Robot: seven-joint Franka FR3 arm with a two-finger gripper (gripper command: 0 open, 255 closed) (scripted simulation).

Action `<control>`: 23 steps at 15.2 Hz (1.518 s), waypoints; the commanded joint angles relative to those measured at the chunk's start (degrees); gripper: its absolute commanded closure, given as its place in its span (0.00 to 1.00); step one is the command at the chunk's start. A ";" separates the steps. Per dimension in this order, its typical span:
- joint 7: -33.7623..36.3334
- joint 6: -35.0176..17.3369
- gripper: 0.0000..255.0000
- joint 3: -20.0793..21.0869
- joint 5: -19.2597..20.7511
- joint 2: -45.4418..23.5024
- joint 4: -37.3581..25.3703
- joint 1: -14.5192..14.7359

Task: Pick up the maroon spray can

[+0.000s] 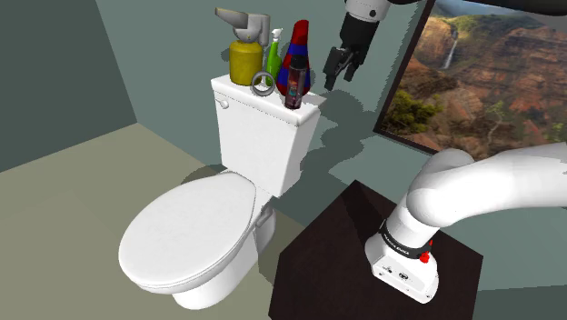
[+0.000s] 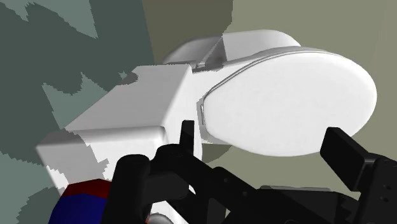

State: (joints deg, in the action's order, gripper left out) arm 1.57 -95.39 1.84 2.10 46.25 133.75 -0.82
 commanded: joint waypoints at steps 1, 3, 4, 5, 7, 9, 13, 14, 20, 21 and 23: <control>0.00 0.00 0.00 0.00 0.00 0.00 0.00 0.00; -1.27 -1.16 0.00 -1.37 0.46 -4.54 -2.97 -0.48; -1.90 -1.65 0.00 -2.04 0.63 -6.82 -4.56 -0.68; -2.53 -2.06 0.00 -2.69 0.75 -9.11 -6.21 -0.86; -3.81 -2.69 0.00 -3.96 0.87 -13.68 -9.74 -1.18; -5.10 -3.04 0.00 -5.19 0.80 -18.29 -13.55 -1.43; -7.78 -2.90 0.00 -7.52 0.12 -27.62 -22.09 -1.90; -8.47 -2.69 0.00 -8.07 -0.17 -30.00 -24.43 -2.02; -12.69 0.34 0.00 -10.97 -2.89 -44.98 -40.73 -3.33; -13.38 1.18 0.00 -11.37 -3.49 -47.66 -43.92 -3.67; -14.69 3.22 0.00 -12.06 -4.82 -53.27 -50.90 -4.54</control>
State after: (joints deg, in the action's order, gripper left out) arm -12.57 -93.00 -9.92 -2.02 -3.97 86.38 -5.01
